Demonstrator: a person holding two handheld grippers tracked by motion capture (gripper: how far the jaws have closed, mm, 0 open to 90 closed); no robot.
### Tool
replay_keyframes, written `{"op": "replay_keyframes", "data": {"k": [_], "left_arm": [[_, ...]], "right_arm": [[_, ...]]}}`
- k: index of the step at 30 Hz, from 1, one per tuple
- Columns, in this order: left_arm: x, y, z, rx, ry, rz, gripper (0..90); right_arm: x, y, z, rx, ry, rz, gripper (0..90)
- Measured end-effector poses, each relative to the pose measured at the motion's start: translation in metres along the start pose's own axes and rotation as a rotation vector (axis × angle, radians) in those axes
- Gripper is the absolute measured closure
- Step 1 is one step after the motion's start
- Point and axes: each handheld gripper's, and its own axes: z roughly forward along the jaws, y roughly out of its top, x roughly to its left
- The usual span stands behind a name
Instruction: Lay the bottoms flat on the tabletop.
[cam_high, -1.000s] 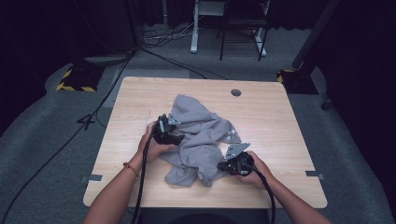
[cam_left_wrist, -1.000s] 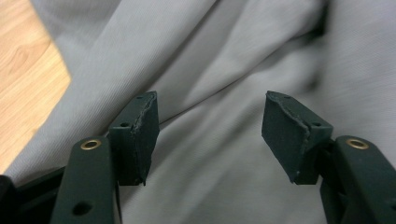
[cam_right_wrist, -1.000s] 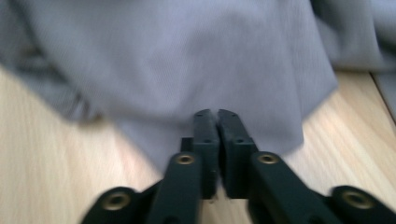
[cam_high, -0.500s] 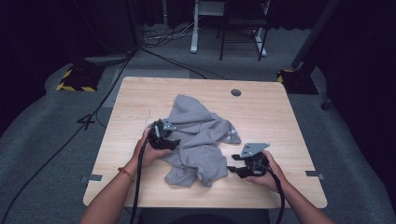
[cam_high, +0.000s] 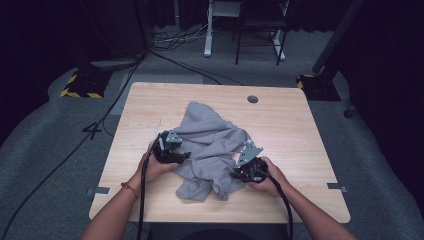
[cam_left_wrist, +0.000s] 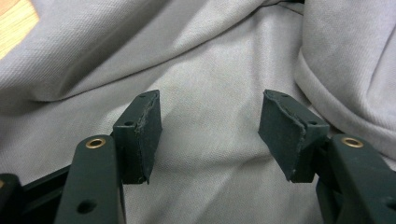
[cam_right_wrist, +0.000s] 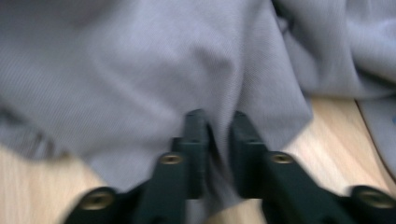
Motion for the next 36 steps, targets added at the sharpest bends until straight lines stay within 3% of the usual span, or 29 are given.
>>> {"op": "replay_keyframes", "data": {"k": [3,8,9,12,15,17,18,21,24,26,28,29,30,31,32,34,36], "left_arm": [[0.001,-0.001,-0.002,0.006,0.0,-0.007,39.7],[0.005,-0.006,-0.01,0.032,0.008,-0.014,39.7],[0.006,-0.008,-0.013,0.041,0.015,-0.015,39.7],[0.007,-0.015,-0.021,0.042,0.027,-0.031,39.6],[0.008,-0.023,-0.03,0.057,0.04,-0.045,39.4],[0.007,-0.028,-0.036,0.065,0.051,-0.055,39.4],[0.006,-0.031,-0.04,0.074,0.052,-0.054,39.4],[0.001,-0.039,-0.049,0.092,0.049,-0.06,39.5],[-0.008,-0.044,-0.059,0.133,0.021,-0.042,38.9],[-0.014,-0.046,-0.066,0.159,-0.06,-0.055,35.7],[-0.021,-0.046,-0.071,0.154,-0.09,-0.037,35.6],[-0.024,-0.041,-0.076,0.107,-0.1,-0.037,34.3],[-0.024,-0.041,-0.076,0.107,-0.1,-0.037,33.0],[-0.025,-0.037,-0.078,0.081,-0.096,-0.026,33.0],[-0.025,-0.03,-0.079,0.057,-0.066,-0.018,31.9],[-0.023,-0.017,-0.076,0.026,-0.004,-0.019,31.3],[-0.017,-0.005,-0.069,-0.005,0.022,-0.028,30.0]], "right_arm": [[0.002,-0.007,-0.006,0.007,0.001,0.002,87.8],[0.005,-0.038,-0.036,0.066,-0.032,0.038,88.1],[0.001,-0.054,-0.051,0.089,-0.063,0.073,88.1],[-0.003,-0.07,-0.065,0.102,-0.08,0.123,88.1],[-0.007,-0.103,-0.095,0.137,-0.173,0.193,88.0],[-0.007,-0.108,-0.099,0.137,-0.186,0.205,87.9],[-0.008,-0.121,-0.111,0.135,-0.198,0.254,87.8],[-0.008,-0.13,-0.119,0.138,-0.211,0.289,87.1],[-0.007,-0.14,-0.129,0.137,-0.221,0.32,77.3],[-0.008,-0.142,-0.136,0.109,-0.225,0.327,72.8],[-0.013,-0.133,-0.142,0.048,-0.257,0.311,59.3],[-0.015,-0.128,-0.143,0.032,-0.26,0.31,54.7],[-0.018,-0.12,-0.142,0.012,-0.273,0.301,50.6],[-0.018,-0.12,-0.142,0.012,-0.273,0.301,50.6],[-0.022,-0.11,-0.14,-0.01,-0.287,0.288,49.3],[-0.033,-0.085,-0.132,-0.059,-0.29,0.26,45.6],[-0.047,-0.06,-0.118,-0.081,-0.305,0.233,43.3]]}}
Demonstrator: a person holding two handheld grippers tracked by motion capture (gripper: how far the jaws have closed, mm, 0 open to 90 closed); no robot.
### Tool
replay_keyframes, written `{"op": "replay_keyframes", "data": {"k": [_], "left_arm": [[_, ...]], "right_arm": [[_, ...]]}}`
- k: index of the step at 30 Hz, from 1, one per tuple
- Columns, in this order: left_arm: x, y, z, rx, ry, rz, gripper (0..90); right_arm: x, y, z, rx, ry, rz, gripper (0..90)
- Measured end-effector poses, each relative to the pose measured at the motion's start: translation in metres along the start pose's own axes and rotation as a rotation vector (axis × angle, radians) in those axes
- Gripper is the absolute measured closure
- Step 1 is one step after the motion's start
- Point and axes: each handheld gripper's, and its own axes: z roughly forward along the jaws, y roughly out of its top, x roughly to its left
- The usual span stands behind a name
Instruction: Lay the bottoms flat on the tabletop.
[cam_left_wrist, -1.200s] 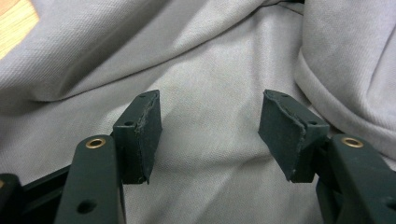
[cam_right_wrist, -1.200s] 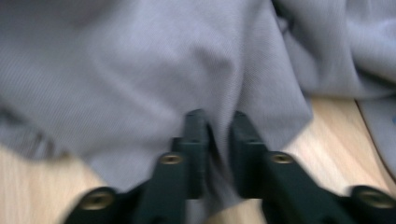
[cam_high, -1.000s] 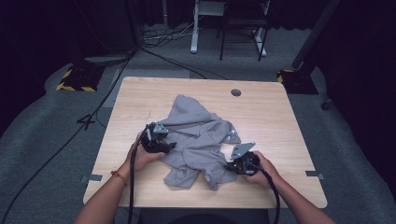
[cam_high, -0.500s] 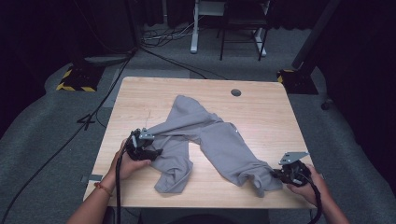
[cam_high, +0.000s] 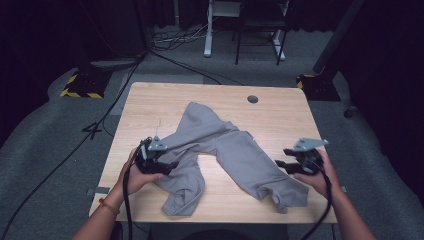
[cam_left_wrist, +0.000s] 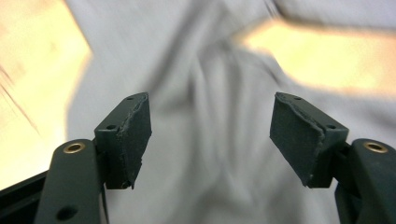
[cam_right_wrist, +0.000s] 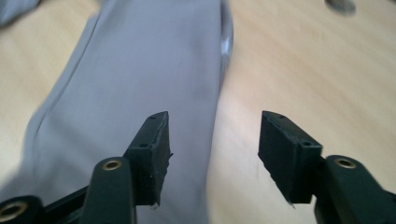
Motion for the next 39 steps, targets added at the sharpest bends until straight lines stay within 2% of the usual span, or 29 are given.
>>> {"op": "replay_keyframes", "data": {"k": [1,3,4,6,7,8,9,10,11,15,20,21,23,25,29,32,33,34,35,36,38,39], "left_arm": [[0.004,0.008,0.008,-0.008,0.023,-0.002,30.0],[0.009,0.018,0.023,0.02,0.078,0.047,30.0],[0.014,0.022,0.035,0.043,0.088,0.047,32.7],[0.022,0.026,0.05,0.079,0.037,0.016,38.4],[0.023,0.025,0.056,0.089,0.027,0.018,38.4],[0.023,0.024,0.061,0.1,0.002,0.034,45.5],[0.022,0.023,0.063,0.105,-0.03,0.033,46.7],[0.02,0.022,0.064,0.105,-0.049,0.035,49.1],[0.018,0.021,0.064,0.11,-0.051,0.049,52.6],[0.008,0.016,0.06,0.124,-0.079,0.081,62.8],[-0.008,0.008,0.051,0.148,-0.092,0.131,63.4],[-0.011,0.004,0.048,0.145,-0.107,0.125,62.3],[-0.018,-0.003,0.042,0.139,-0.146,0.124,62.1],[-0.026,-0.01,0.035,0.136,-0.162,0.12,61.5],[-0.04,-0.018,0.025,0.16,-0.238,0.117,58.8],[-0.049,-0.02,0.02,0.176,-0.262,0.135,55.0],[-0.051,-0.018,0.019,0.171,-0.245,0.15,51.2],[-0.052,-0.015,0.018,0.162,-0.22,0.167,46.8],[-0.05,-0.011,0.016,0.142,-0.199,0.165,43.0],[-0.046,-0.005,0.015,0.117,-0.177,0.153,43.0],[-0.035,0.009,0.015,0.075,-0.12,0.128,38.8],[-0.029,0.016,0.016,0.056,-0.098,0.11,35.8]], "right_arm": [[-0.001,0.009,0.008,-0.004,0.002,-0.003,42.6],[-0.003,0.034,0.037,0.019,0.011,-0.015,42.4],[-0.003,0.048,0.063,0.068,-0.012,-0.039,44.8],[-0.002,0.052,0.083,0.105,-0.012,-0.049,50.8],[-0.002,0.052,0.083,0.105,-0.012,-0.049,50.8],[-0.001,0.051,0.091,0.135,0.005,-0.058,57.2],[0.003,0.049,0.099,0.16,0.03,-0.082,59.9],[0.006,0.047,0.102,0.166,0.036,-0.1,62.2],[0.008,0.044,0.103,0.167,0.054,-0.099,64.9],[0.018,0.03,0.102,0.149,0.131,-0.082,70.8],[0.023,0.021,0.093,0.146,0.137,-0.082,72.2],[0.024,0.013,0.086,0.141,0.137,-0.084,72.4],[0.024,0.01,0.083,0.14,0.137,-0.079,72.4],[0.027,0.001,0.073,0.14,0.136,-0.08,72.3],[0.031,-0.014,0.055,0.176,0.18,-0.064,68.8],[0.035,-0.018,0.047,0.198,0.193,-0.097,61.9],[0.035,-0.016,0.045,0.195,0.193,-0.101,59.7],[0.031,-0.009,0.039,0.145,0.184,-0.09,54.4],[0.028,-0.002,0.036,0.111,0.162,-0.088,53.6],[0.028,-0.002,0.036,0.111,0.162,-0.088,53.6],[0.022,0.013,0.033,0.053,0.127,-0.075,52.2],[0.018,0.026,0.033,0.007,0.107,-0.07,52.4]]}}
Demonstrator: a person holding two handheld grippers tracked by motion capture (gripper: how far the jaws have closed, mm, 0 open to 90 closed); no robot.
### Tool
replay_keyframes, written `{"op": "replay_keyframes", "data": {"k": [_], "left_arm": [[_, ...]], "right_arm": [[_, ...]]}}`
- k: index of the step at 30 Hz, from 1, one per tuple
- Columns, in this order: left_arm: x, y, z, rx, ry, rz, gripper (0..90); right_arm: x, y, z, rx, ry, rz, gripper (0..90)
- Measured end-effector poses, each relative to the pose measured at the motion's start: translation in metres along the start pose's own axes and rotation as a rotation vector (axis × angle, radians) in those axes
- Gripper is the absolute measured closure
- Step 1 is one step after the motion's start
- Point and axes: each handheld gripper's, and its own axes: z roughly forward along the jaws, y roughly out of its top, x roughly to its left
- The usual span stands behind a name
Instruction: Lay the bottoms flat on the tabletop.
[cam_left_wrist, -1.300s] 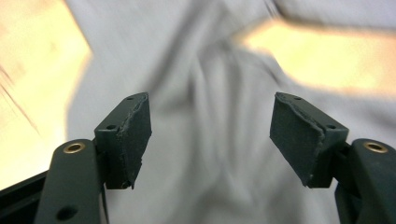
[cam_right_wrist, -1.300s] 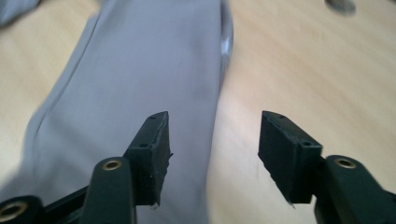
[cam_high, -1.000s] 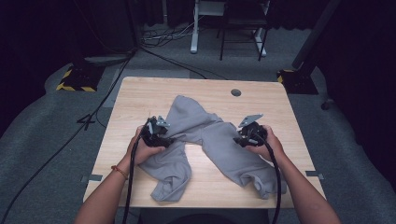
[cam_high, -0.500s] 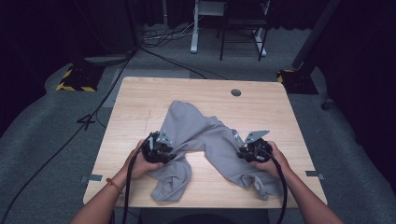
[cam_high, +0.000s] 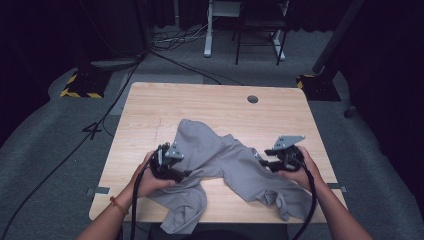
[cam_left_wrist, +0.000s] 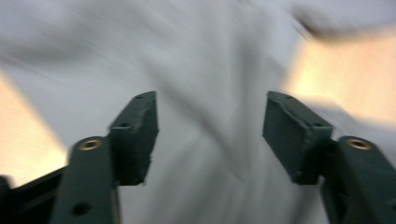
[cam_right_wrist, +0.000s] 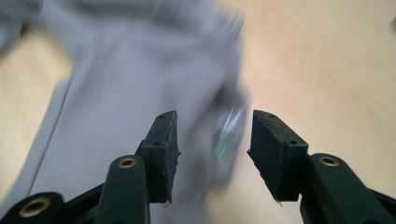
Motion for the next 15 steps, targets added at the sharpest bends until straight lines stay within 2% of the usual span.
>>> {"op": "replay_keyframes", "data": {"k": [2,3,5,6,7,9,11,15], "left_arm": [[0.013,0.012,0.004,-0.016,0.04,-0.006,34.0],[0.02,0.016,0.008,-0.015,0.042,-0.019,33.9],[0.03,0.023,0.017,-0.006,0.04,-0.031,33.8],[0.032,0.024,0.021,0.002,0.056,-0.028,33.6],[0.036,0.025,0.027,0.011,0.067,-0.029,33.6],[0.04,0.025,0.036,0.027,0.046,-0.043,33.6],[0.04,0.022,0.042,0.037,0.039,-0.037,33.1],[0.039,0.016,0.051,0.044,0.03,-0.031,32.6]], "right_arm": [[-0.009,0.021,0.005,-0.038,-0.02,0.004,52.0],[-0.013,0.031,0.011,-0.049,-0.028,0.007,52.0],[-0.022,0.048,0.027,-0.037,-0.028,0.015,52.4],[-0.031,0.061,0.049,-0.004,-0.052,0.014,53.2],[-0.031,0.061,0.049,-0.004,-0.052,0.014,53.2],[-0.039,0.07,0.072,0.027,-0.029,0.038,53.0],[-0.044,0.076,0.094,0.059,-0.03,0.056,53.4],[-0.045,0.079,0.12,0.073,-0.003,0.064,52.6]]}}
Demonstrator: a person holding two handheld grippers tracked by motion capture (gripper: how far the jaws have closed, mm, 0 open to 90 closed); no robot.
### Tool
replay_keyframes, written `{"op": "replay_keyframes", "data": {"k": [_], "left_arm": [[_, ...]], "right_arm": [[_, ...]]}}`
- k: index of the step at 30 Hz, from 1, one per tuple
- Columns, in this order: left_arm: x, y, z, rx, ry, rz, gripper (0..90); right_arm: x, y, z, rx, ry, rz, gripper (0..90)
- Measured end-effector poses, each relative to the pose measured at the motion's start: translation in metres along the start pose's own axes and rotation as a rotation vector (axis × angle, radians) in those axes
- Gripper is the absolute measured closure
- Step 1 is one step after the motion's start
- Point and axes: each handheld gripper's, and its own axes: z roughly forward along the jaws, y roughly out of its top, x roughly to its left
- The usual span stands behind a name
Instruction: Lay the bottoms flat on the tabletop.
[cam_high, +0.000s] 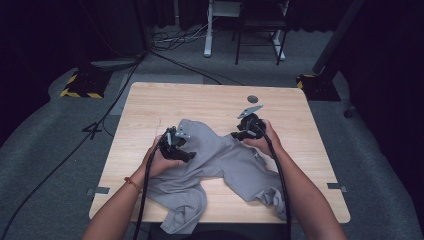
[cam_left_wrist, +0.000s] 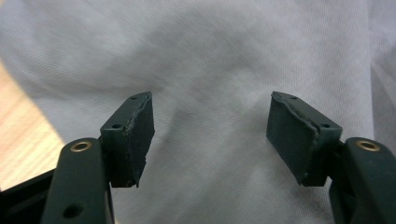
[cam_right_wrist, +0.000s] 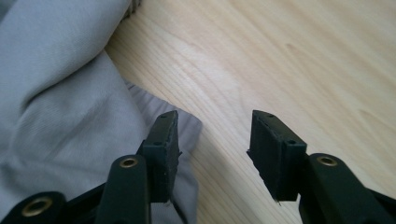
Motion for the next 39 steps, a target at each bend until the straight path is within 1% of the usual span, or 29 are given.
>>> {"op": "replay_keyframes", "data": {"k": [2,4,5,6,8,9,10,11,12,13,15,16,18,19,20,22,23,24,25,26,28,29,31,33,34,35,36,37,39], "left_arm": [[-0.002,-0.002,0.004,0.012,0.003,0.006,32.1],[-0.004,-0.004,0.007,0.023,0.0,0.026,31.0],[-0.004,-0.006,0.008,0.015,-0.017,0.016,30.2],[-0.004,-0.006,0.008,0.011,-0.019,0.016,29.5],[-0.004,-0.007,0.008,0.009,-0.024,0.014,29.5],[-0.004,-0.008,0.008,0.003,-0.022,0.013,29.5],[-0.004,-0.008,0.008,0.0,-0.022,0.015,29.5],[-0.004,-0.009,0.008,-0.004,-0.026,0.015,29.7],[-0.004,-0.009,0.008,-0.006,-0.025,0.016,30.3],[-0.004,-0.009,0.007,-0.004,-0.027,0.016,30.7],[-0.002,-0.01,0.007,-0.005,-0.031,0.018,32.0],[-0.003,-0.009,0.007,-0.004,-0.031,0.017,32.2],[-0.003,-0.009,0.006,0.001,-0.029,0.013,32.3],[-0.004,-0.009,0.006,0.002,-0.028,0.011,32.3],[-0.004,-0.009,0.006,0.003,-0.027,0.01,32.3],[-0.004,-0.009,0.006,0.005,-0.026,0.009,32.3],[-0.004,-0.009,0.006,0.006,-0.024,0.008,32.3],[-0.004,-0.009,0.006,0.005,-0.024,0.011,32.3],[-0.004,-0.009,0.006,0.005,-0.025,0.013,32.3],[-0.004,-0.009,0.006,0.005,-0.024,0.013,32.3],[-0.005,-0.009,0.006,0.008,-0.026,0.014,32.5],[-0.005,-0.009,0.006,0.008,-0.024,0.016,32.8],[-0.005,-0.009,0.005,0.008,-0.025,0.015,33.1],[-0.006,-0.009,0.005,0.007,-0.025,0.011,34.5],[-0.006,-0.009,0.005,0.008,-0.024,0.011,35.3],[-0.007,-0.009,0.004,0.013,-0.027,0.012,36.7],[-0.008,-0.009,0.003,0.014,-0.028,0.016,38.4],[-0.009,-0.01,0.003,0.012,-0.031,0.018,38.9],[-0.013,-0.011,0.002,0.019,-0.045,0.028,38.7]], "right_arm": [[0.002,0.001,0.01,0.02,0.02,-0.003,51.7],[0.004,0.001,0.018,0.037,0.026,-0.008,51.1],[0.004,0.001,0.021,0.04,0.03,-0.008,50.2],[0.002,0.002,0.024,0.037,0.037,0.009,48.4],[0.002,0.003,0.025,0.037,0.041,0.015,48.3],[0.002,0.003,0.027,0.04,0.09,0.026,48.6],[0.002,0.003,0.027,0.04,0.09,0.026,48.6],[0.003,0.002,0.028,0.042,0.114,0.027,49.5],[0.006,0.002,0.028,0.048,0.145,0.019,50.4],[0.008,0.002,0.027,0.052,0.156,0.007,50.4],[0.015,0.002,0.024,0.07,0.182,-0.039,50.1],[0.019,0.003,0.022,0.075,0.183,-0.05,49.1],[0.023,0.003,0.017,0.076,0.208,-0.084,49.8],[0.025,0.004,0.016,0.077,0.198,-0.093,49.3],[0.027,0.004,0.015,0.085,0.193,-0.091,48.6],[0.03,0.003,0.018,0.099,0.194,-0.116,46.4],[0.034,0.002,0.02,0.106,0.188,-0.138,46.3],[0.035,0.002,0.021,0.105,0.187,-0.14,46.8],[0.036,0.002,0.022,0.112,0.177,-0.139,46.1],[0.035,0.002,0.023,0.101,0.173,-0.132,47.3],[0.032,0.002,0.024,0.092,0.168,-0.103,49.5],[0.03,0.001,0.025,0.086,0.164,-0.098,53.1],[0.027,0.001,0.024,0.08,0.161,-0.082,64.8],[0.025,0.002,0.023,0.083,0.148,-0.091,75.9],[0.024,0.003,0.022,0.083,0.122,-0.097,81.9],[0.022,0.003,0.021,0.079,0.088,-0.105,83.1],[0.019,0.002,0.02,0.081,0.056,-0.101,83.6],[0.015,0.002,0.018,0.074,0.036,-0.092,83.8],[0.004,0.0,0.012,0.056,-0.028,-0.072,84.1]]}}
